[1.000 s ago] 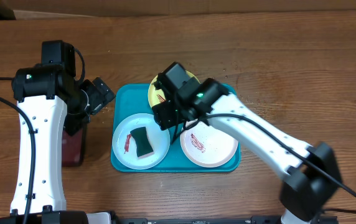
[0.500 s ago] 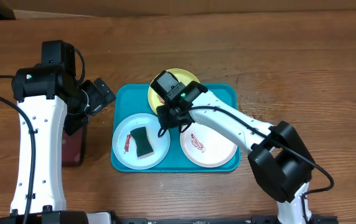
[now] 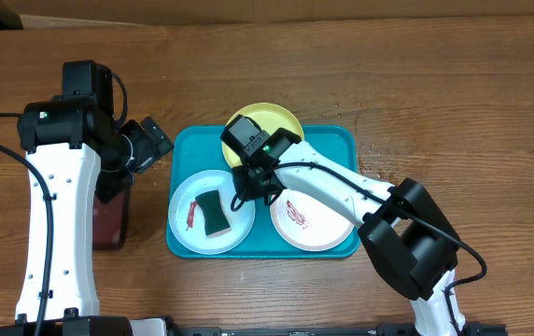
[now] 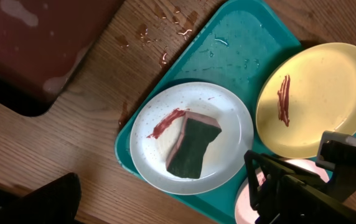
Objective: Clean dirty plates on tray and stack at the side
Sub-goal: 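Move the right gripper to the yellow plate's rim and grasp it, then lower the left gripper and regrasp the sponge on the white plate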
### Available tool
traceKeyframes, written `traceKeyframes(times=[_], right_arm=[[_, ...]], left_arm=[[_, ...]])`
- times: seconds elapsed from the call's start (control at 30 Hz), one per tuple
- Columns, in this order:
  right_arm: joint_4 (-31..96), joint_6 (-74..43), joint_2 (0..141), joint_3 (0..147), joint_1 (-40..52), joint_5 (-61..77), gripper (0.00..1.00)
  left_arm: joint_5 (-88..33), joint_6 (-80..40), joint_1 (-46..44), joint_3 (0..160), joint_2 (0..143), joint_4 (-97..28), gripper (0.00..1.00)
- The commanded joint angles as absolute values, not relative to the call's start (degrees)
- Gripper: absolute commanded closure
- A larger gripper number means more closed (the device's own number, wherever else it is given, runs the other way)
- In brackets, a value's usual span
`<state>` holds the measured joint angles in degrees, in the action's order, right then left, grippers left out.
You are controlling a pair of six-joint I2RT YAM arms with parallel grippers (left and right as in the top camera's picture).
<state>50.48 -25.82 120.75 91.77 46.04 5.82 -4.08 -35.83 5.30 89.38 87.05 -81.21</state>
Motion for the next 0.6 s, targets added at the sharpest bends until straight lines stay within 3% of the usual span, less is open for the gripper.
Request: traceKeyframes(times=[0.0,0.23,0.3,0.43,0.57], right_arm=[[49.7,-26.2,120.6,89.8,46.3,6.0,0.69],[49.1,-26.2,120.6,89.1,46.3,6.0,0.7],[48.4,-26.3,120.6,88.5,46.3,6.1,0.71],[46.1,-26.7,120.6,86.4,46.3,6.1,0.72],[45.7,-26.8,120.6,85.5,46.2,6.1,0.82]], left_arm=[[-4.1,-34.7,5.6,89.4,87.0,-81.4,0.0],[-4.1,-34.7,5.6,89.4,87.0,-81.8,0.0],[-4.1,-34.7,5.6,89.4,87.0,-81.8,0.08],[-4.1,-34.4,5.6,89.4,87.0,-81.8,0.07],[-4.1,-33.4,5.6,89.4,87.0,-81.8,0.02]])
